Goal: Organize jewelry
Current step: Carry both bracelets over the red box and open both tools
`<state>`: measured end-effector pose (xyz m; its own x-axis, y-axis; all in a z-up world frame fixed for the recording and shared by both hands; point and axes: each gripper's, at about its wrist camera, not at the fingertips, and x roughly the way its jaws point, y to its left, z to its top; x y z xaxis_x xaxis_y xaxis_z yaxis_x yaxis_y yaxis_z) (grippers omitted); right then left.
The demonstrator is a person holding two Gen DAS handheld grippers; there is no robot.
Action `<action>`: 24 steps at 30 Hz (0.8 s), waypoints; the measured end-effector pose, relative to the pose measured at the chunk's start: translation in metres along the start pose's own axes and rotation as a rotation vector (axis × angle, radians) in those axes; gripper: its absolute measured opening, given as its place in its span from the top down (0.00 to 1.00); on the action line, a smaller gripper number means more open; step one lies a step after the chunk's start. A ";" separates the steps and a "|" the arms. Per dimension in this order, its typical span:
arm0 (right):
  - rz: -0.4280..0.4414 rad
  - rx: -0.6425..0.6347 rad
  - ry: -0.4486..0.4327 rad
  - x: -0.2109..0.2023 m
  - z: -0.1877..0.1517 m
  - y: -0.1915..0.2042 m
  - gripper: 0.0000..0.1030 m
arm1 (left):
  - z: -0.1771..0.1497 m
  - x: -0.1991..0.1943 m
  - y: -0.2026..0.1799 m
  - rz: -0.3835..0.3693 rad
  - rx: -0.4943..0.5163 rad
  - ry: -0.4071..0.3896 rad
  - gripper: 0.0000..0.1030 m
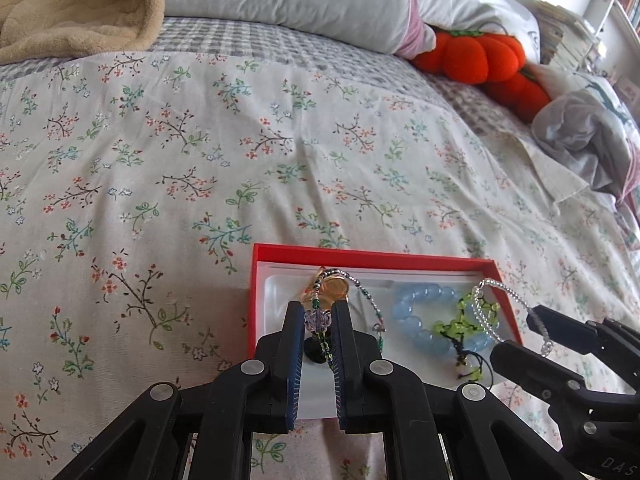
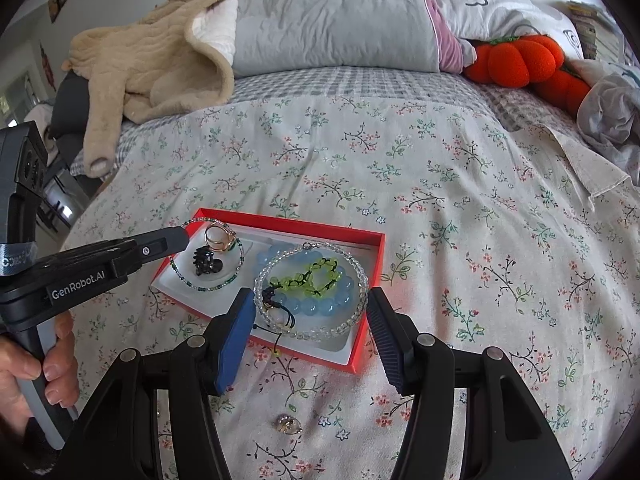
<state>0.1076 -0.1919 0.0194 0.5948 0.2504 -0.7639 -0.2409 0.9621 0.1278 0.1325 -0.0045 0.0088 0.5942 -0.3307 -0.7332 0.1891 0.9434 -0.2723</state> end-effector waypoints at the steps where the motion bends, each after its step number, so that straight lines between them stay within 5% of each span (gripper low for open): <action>1: -0.002 -0.001 0.002 0.001 0.000 0.000 0.42 | 0.000 -0.001 -0.001 0.011 0.009 -0.004 0.91; 4: -0.004 -0.002 0.007 0.005 0.001 0.001 0.42 | 0.000 -0.002 -0.004 0.042 0.043 -0.009 0.90; 10: 0.008 -0.005 0.014 0.008 0.003 0.002 0.37 | -0.002 -0.008 -0.006 0.077 0.081 -0.011 0.67; 24: 0.061 -0.010 -0.021 -0.020 0.003 -0.002 0.29 | -0.022 -0.040 -0.003 0.127 0.152 -0.007 0.44</action>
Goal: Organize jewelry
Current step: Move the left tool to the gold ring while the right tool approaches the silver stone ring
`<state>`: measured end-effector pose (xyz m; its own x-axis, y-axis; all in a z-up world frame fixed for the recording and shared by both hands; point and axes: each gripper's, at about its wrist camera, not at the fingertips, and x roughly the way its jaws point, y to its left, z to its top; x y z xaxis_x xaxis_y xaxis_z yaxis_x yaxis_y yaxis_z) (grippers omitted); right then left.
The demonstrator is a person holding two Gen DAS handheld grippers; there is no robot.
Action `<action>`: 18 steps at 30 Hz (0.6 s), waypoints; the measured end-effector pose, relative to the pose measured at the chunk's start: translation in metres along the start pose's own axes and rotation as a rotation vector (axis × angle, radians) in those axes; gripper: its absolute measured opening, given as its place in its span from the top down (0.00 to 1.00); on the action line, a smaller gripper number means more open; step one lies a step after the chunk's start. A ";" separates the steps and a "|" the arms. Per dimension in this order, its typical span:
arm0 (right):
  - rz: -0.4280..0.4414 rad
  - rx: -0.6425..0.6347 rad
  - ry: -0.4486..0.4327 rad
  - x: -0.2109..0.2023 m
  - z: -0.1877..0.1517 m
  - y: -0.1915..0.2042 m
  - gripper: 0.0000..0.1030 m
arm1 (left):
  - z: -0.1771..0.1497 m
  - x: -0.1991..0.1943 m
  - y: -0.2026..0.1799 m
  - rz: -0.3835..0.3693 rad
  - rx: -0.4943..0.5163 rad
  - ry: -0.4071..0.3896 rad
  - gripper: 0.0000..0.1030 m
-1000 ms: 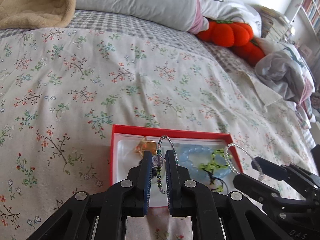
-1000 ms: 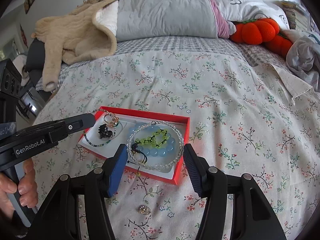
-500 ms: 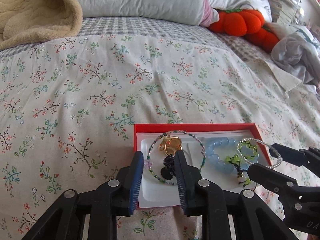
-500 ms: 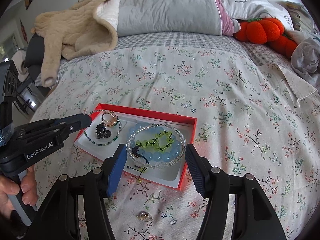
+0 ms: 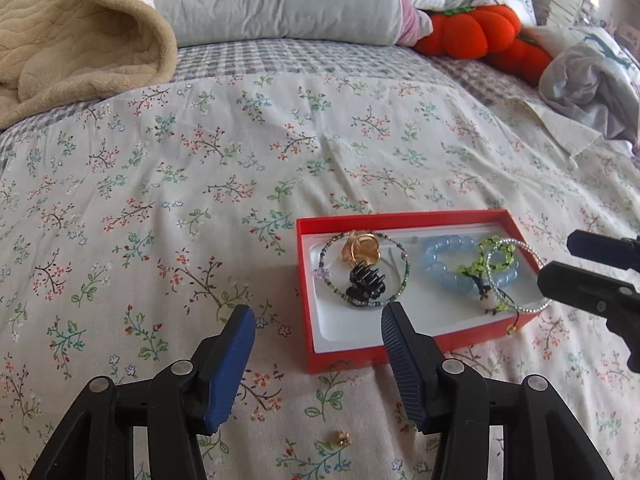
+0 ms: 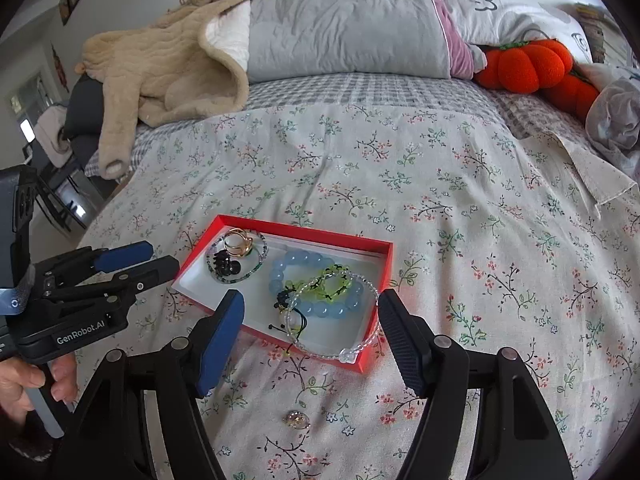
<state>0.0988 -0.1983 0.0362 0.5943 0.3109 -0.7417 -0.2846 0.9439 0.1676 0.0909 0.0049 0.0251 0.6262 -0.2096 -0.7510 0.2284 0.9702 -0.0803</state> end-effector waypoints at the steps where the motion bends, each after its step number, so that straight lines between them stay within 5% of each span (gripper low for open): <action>1: -0.001 0.000 -0.002 -0.002 0.000 0.000 0.29 | -0.002 -0.002 0.000 0.002 0.005 0.003 0.41; 9: -0.003 0.002 -0.001 -0.016 -0.007 0.000 0.29 | -0.023 -0.011 0.001 0.025 0.052 0.034 0.26; 18: -0.015 -0.018 0.070 -0.018 -0.030 0.003 0.29 | -0.051 -0.009 -0.003 0.046 0.112 0.105 0.23</action>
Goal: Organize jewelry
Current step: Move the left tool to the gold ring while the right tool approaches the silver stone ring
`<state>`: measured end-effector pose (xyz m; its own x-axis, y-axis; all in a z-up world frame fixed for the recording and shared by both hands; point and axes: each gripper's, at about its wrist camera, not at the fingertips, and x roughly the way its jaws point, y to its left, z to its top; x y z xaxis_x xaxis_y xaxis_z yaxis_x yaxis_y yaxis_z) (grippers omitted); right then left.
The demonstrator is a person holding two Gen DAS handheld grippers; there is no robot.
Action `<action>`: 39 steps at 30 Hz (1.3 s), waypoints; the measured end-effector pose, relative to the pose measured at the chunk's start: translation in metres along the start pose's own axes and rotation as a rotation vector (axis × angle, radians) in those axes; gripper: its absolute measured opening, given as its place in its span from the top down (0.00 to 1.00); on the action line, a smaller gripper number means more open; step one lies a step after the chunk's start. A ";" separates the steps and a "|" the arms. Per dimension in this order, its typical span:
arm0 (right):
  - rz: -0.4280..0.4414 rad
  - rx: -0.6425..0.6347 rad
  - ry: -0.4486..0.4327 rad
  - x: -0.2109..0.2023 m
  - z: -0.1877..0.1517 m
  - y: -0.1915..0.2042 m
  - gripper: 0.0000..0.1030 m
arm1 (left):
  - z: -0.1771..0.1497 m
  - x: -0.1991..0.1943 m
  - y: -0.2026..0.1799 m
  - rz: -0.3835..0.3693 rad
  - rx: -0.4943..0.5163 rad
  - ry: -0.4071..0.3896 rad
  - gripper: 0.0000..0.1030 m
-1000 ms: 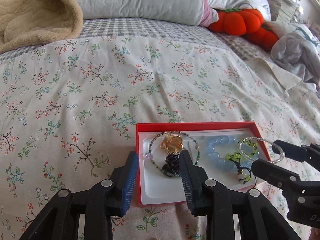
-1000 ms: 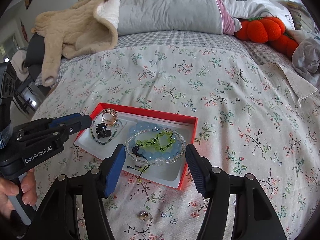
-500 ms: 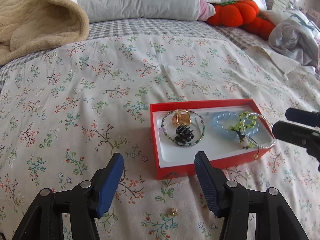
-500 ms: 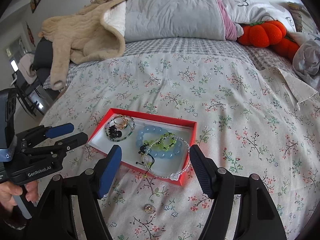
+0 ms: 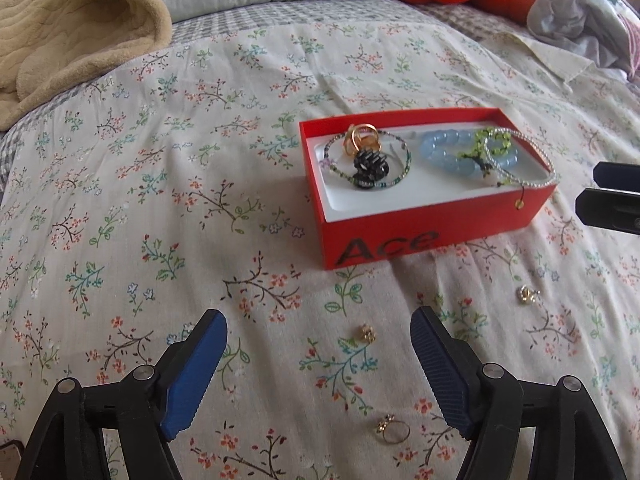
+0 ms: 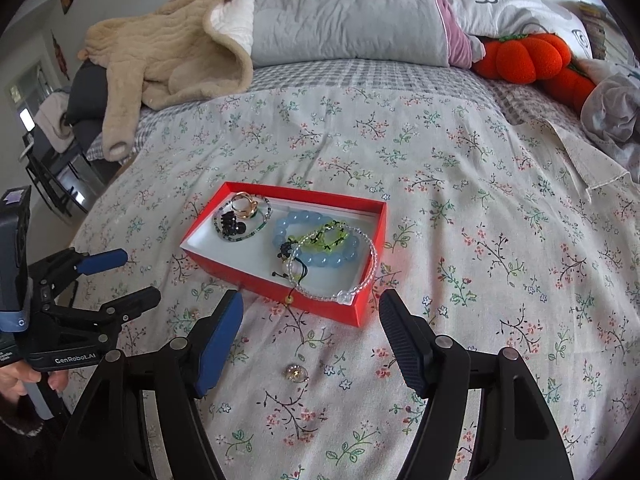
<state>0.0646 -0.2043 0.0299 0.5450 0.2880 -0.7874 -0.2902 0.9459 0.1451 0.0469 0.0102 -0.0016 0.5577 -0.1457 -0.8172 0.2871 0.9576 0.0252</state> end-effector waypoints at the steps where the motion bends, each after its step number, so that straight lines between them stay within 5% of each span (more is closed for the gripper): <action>1: -0.002 0.000 0.009 0.001 -0.003 0.000 0.29 | -0.003 0.000 -0.001 0.000 0.007 0.006 0.23; 24: -0.019 -0.097 0.177 0.023 -0.062 0.016 0.29 | -0.057 0.003 -0.023 -0.087 0.134 0.130 0.23; 31: -0.011 -0.110 0.196 0.029 -0.066 0.019 0.29 | -0.059 0.009 -0.027 -0.170 0.116 0.161 0.54; 36: 0.021 -0.079 0.175 0.027 -0.064 0.015 0.30 | -0.059 0.017 -0.033 -0.177 0.124 0.174 0.65; 37: 0.026 -0.076 0.173 0.028 -0.063 0.015 0.32 | -0.059 0.018 -0.034 -0.175 0.125 0.173 0.68; 39: 0.028 -0.085 0.177 0.030 -0.062 0.016 0.51 | -0.057 0.020 -0.034 -0.175 0.119 0.170 0.71</action>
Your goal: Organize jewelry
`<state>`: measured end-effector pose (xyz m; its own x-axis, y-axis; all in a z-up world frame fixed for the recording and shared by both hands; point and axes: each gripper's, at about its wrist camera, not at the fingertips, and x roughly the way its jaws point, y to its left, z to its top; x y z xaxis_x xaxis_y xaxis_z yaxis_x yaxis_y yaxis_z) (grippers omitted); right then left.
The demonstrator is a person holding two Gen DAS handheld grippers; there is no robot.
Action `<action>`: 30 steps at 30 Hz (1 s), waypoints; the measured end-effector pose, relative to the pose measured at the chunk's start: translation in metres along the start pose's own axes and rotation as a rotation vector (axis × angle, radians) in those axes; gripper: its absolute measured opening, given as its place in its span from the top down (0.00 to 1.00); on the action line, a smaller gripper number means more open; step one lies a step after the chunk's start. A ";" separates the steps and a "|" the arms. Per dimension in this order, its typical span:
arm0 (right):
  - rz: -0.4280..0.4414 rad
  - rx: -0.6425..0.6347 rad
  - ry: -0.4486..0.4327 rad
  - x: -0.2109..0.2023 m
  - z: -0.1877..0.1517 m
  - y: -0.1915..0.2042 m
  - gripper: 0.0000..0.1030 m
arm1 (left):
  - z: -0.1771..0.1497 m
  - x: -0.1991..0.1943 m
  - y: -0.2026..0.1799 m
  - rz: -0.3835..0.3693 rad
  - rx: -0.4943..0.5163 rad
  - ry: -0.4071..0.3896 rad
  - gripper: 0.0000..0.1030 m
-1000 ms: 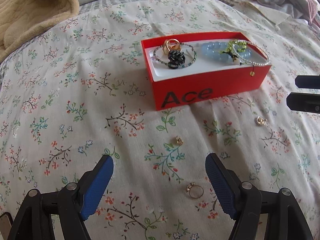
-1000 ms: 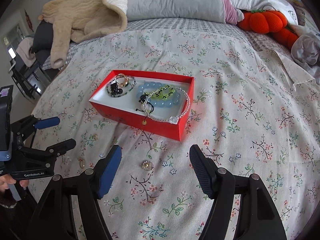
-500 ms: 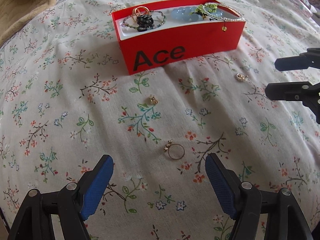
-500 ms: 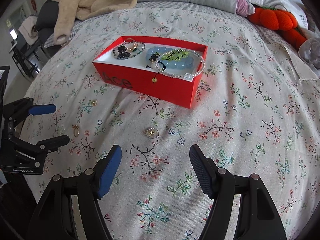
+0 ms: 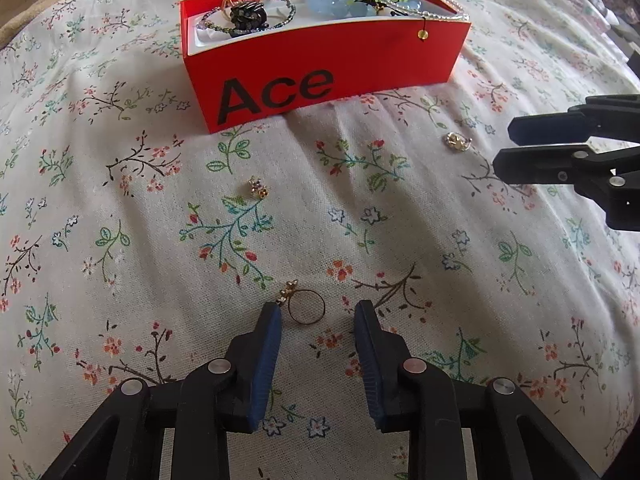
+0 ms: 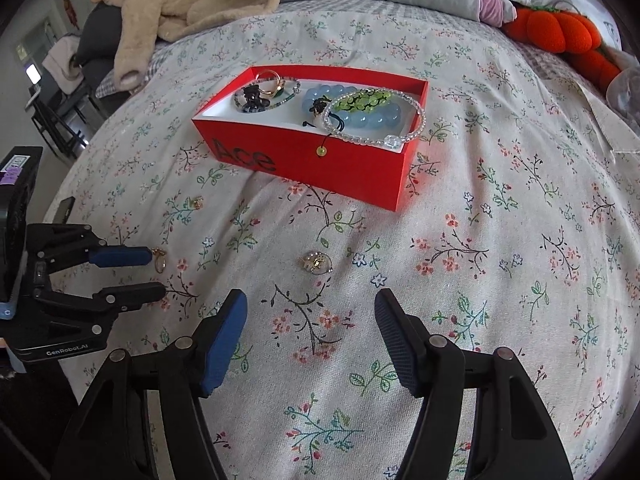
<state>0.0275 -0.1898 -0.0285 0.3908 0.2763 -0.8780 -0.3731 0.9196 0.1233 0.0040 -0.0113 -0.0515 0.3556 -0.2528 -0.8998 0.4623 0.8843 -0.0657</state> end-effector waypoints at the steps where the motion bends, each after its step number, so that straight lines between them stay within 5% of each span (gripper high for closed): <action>1: -0.003 -0.007 0.004 0.002 0.001 0.001 0.56 | 0.001 0.000 0.001 0.001 -0.004 -0.002 0.74; 6: -0.010 -0.025 0.009 0.011 0.004 0.003 0.73 | 0.003 0.001 0.005 0.002 -0.015 -0.005 0.82; 24: -0.038 -0.090 0.025 0.029 0.015 0.009 0.99 | 0.012 0.007 0.010 0.011 -0.034 -0.014 0.87; 30: -0.024 -0.066 -0.007 0.015 0.018 0.003 1.00 | 0.013 0.000 0.011 0.011 -0.043 -0.032 0.87</action>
<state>0.0467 -0.1777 -0.0327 0.4059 0.2559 -0.8774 -0.4181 0.9056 0.0708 0.0192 -0.0070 -0.0470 0.3865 -0.2553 -0.8862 0.4233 0.9028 -0.0754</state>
